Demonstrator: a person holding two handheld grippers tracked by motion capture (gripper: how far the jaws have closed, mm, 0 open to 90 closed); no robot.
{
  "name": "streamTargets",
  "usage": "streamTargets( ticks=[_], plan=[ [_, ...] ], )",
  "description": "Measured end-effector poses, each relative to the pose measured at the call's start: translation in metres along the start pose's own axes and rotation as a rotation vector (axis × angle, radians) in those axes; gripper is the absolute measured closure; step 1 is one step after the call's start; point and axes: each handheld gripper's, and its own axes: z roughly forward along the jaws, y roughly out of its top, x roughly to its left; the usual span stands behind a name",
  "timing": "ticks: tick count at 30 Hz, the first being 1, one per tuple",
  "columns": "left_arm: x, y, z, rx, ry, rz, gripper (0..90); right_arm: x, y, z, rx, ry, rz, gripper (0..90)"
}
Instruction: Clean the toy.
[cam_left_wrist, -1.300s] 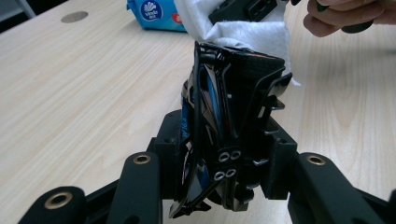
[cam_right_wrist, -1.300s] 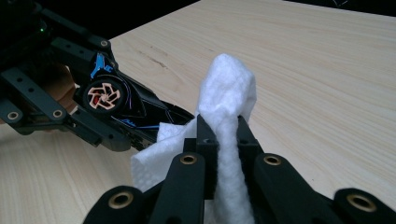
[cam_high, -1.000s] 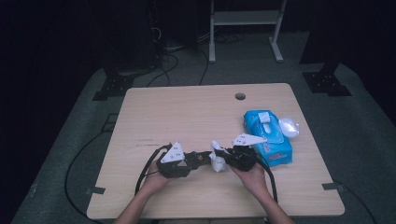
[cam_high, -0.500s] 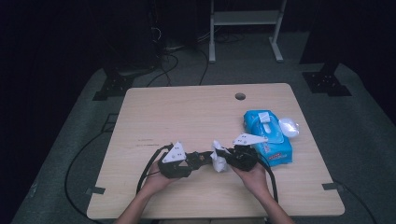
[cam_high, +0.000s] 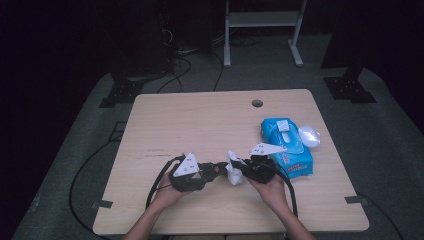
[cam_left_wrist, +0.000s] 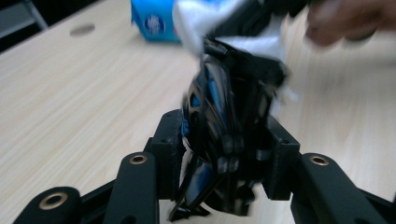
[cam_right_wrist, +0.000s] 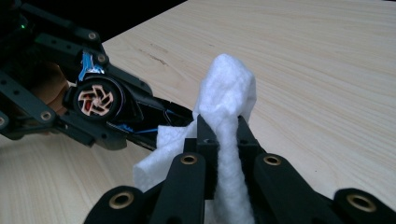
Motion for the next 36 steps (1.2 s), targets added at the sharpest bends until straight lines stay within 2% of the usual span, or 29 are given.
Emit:
streamTargets(
  ticks=[1, 3, 8, 10, 11, 14, 16, 18, 19, 21, 24, 25, 26, 28, 29, 31, 32, 34, 35, 36],
  plan=[
    [0.001, 0.002, -0.001, -0.032, -0.016, -0.021, 57.5, 0.000, 0.001, 0.000, 0.003, 0.006, 0.005, 85.2],
    [0.000, 0.005, -0.003, -0.057, -0.005, -0.015, 57.3, 0.002, -0.001, 0.004, 0.023, 0.017, 0.000, 85.2],
    [0.001, 0.003, -0.004, -0.068, -0.004, -0.029, 57.3, 0.006, -0.002, 0.008, 0.022, 0.011, -0.010, 85.2],
    [0.000, 0.003, -0.004, -0.077, -0.005, -0.030, 57.3, 0.005, -0.002, 0.008, 0.021, 0.015, 0.004, 85.2],
    [0.000, 0.003, -0.004, -0.088, -0.008, -0.032, 57.2, 0.005, -0.003, 0.008, 0.026, 0.020, 0.008, 85.2],
    [0.001, 0.003, -0.003, -0.136, -0.029, -0.069, 57.2, 0.007, -0.006, 0.012, 0.040, 0.036, 0.006, 85.2],
    [0.000, 0.002, -0.001, -0.148, -0.041, -0.083, 57.2, 0.008, -0.008, 0.016, 0.063, 0.064, 0.014, 85.1],
    [-0.001, 0.002, 0.000, -0.151, -0.041, -0.080, 57.2, 0.007, -0.009, 0.018, 0.078, 0.080, 0.007, 85.1],
    [-0.003, 0.003, 0.001, -0.153, -0.039, -0.069, 57.3, 0.006, -0.008, 0.016, 0.070, 0.083, 0.011, 85.1],
    [-0.007, 0.005, 0.002, -0.149, -0.038, -0.043, 57.4, 0.003, 0.001, 0.004, -0.005, 0.105, 0.038, 85.2],
    [-0.010, 0.006, 0.004, -0.156, -0.053, -0.028, 57.4, 0.008, 0.022, -0.021, -0.129, 0.154, 0.045, 85.2],
    [-0.011, 0.006, 0.005, -0.158, -0.057, -0.030, 57.4, 0.011, 0.026, -0.026, -0.152, 0.165, 0.040, 85.2],
    [-0.011, 0.006, 0.006, -0.159, -0.058, -0.031, 57.4, 0.018, 0.032, -0.032, -0.188, 0.200, 0.027, 85.2],
    [-0.012, 0.007, 0.006, -0.158, -0.058, -0.030, 57.4, 0.029, 0.036, -0.032, -0.207, 0.248, -0.002, 85.1],
    [-0.012, 0.007, 0.006, -0.157, -0.057, -0.025, 57.4, 0.034, 0.036, -0.029, -0.184, 0.240, -0.047, 85.1],
    [-0.013, 0.007, 0.005, -0.153, -0.050, -0.017, 57.4, 0.035, 0.034, -0.026, -0.152, 0.152, -0.126, 85.0],
    [-0.014, 0.007, 0.006, -0.154, -0.049, -0.016, 57.4, 0.031, 0.033, -0.028, -0.150, 0.108, -0.129, 85.1],
    [-0.014, 0.007, 0.007, -0.158, -0.053, -0.014, 57.5, 0.021, 0.032, -0.032, -0.136, 0.067, -0.093, 85.1],
    [-0.015, 0.007, 0.008, -0.161, -0.056, -0.013, 57.5, 0.021, 0.032, -0.033, -0.141, 0.073, -0.086, 85.2],
    [-0.015, 0.008, 0.008, -0.162, -0.058, -0.010, 57.5, 0.027, 0.032, -0.035, -0.151, 0.105, -0.096, 85.1]
  ],
)
